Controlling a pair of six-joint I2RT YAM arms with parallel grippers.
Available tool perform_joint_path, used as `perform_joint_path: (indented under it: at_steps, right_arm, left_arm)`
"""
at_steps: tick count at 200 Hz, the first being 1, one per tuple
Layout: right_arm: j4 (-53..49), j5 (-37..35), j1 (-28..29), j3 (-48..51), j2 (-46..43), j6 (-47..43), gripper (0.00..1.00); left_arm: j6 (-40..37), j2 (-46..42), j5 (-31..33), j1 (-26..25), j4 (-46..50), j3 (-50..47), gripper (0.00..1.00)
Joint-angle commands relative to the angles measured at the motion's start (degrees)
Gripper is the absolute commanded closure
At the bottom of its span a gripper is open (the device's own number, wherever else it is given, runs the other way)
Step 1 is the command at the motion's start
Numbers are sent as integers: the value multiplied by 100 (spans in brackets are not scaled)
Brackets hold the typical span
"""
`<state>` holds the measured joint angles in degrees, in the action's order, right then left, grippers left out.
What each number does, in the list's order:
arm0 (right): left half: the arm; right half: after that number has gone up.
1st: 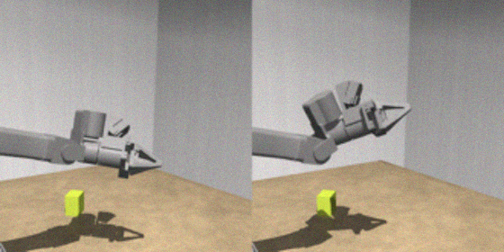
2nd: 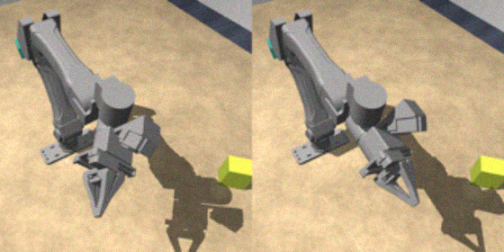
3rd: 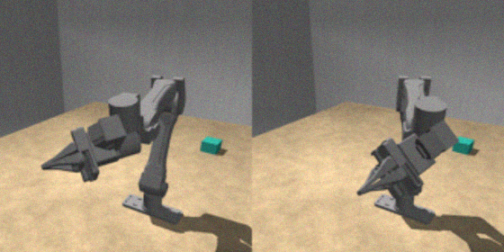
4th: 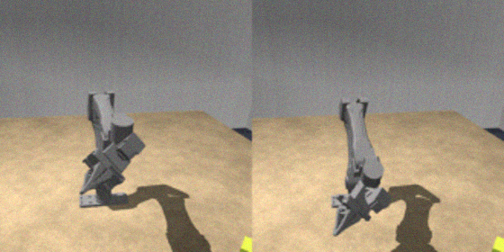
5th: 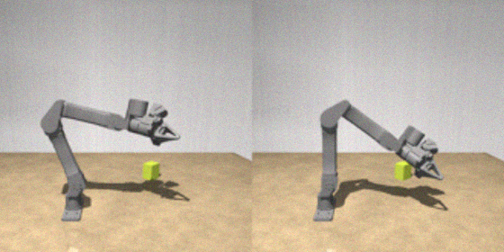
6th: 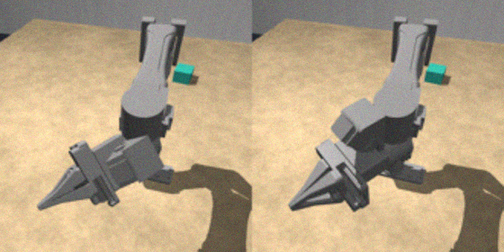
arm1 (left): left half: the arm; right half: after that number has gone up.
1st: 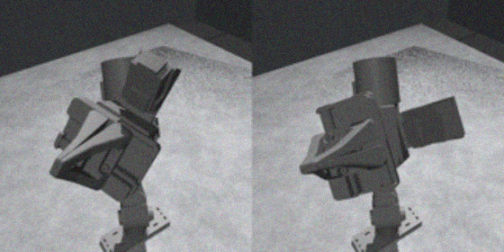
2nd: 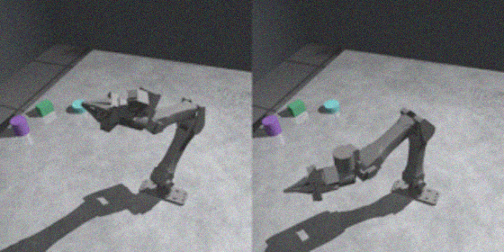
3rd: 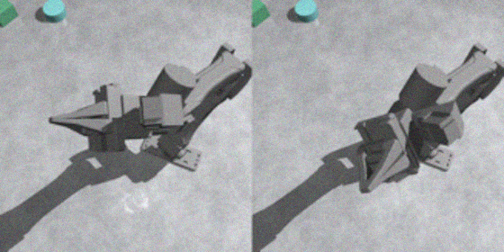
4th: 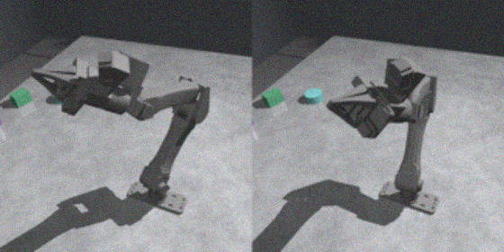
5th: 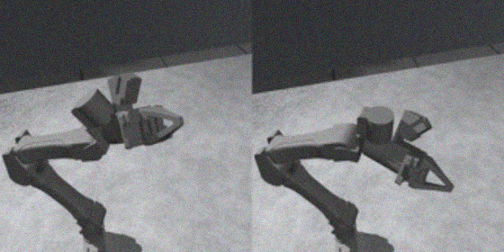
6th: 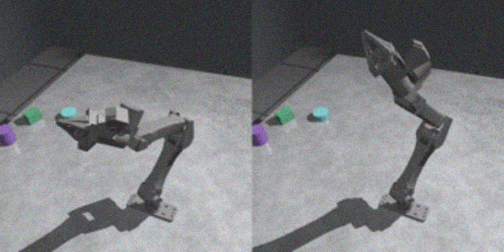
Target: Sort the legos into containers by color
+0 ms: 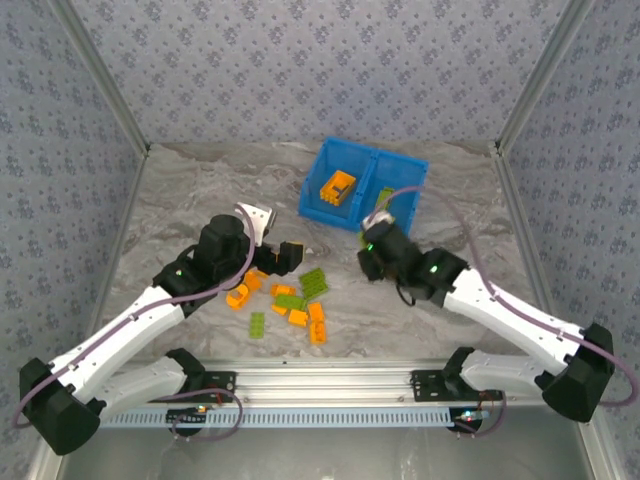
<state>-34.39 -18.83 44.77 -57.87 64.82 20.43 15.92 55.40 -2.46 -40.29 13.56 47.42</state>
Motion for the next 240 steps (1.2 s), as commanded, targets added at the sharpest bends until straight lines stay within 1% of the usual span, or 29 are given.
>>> perform_joint_path:
  at_steps: [1,19,41,54,75,81,101,115,129,135,151,172,191,215,240]
  right_arm:
    - [485,64,-967,-408,438,-27,70]
    - [378,270,-1562,-974,1241,48,71]
    - [130,361,-2003,-1807,2326,151,70]
    - [44,594,-2205,-2221,2908,177,70]
    - [26,689,-2377,-2813,3746,190,70]
    - [-153,700,-2421,-2956,3964,207,70]
    - [-222,870,-2550,-3295,4516,317,70]
    - [-191,970,-2598,-3433,4769,375,67]
    - [-263,1004,-2616,-3558,4966,416,62]
    - [-310,1026,-2614,-3618,5021,433,60]
    - [-358,1094,-2610,-3668,5050,444,58]
    - [-384,1092,-2597,-3671,4902,367,53]
    - [-493,1057,-2619,-3712,4677,287,52]
    - [-516,1139,-2619,-3626,4108,267,52]
    - [-291,1314,-2435,-3186,3121,169,50]
  left_arm:
    - [118,-16,73,-41,-165,50,1]
    - [195,94,185,-36,232,192,1]
    - [337,316,251,-48,921,438,1]
    - [417,365,247,-42,1116,453,1]
    - [540,388,215,-55,1323,441,1]
    - [573,392,204,-52,1377,444,1]
    - [665,393,177,-50,1544,432,1]
    - [706,369,207,-57,1620,405,1]
    - [782,350,279,-56,1657,365,1]
    - [806,344,319,-58,1673,362,1]
    - [921,340,393,-57,1675,338,1]
    - [1006,403,478,-51,1709,351,1]
    - [1069,568,620,-42,1873,459,1]
    - [1053,754,773,-47,1921,535,1]
    - [1022,1043,1080,112,2214,724,1]
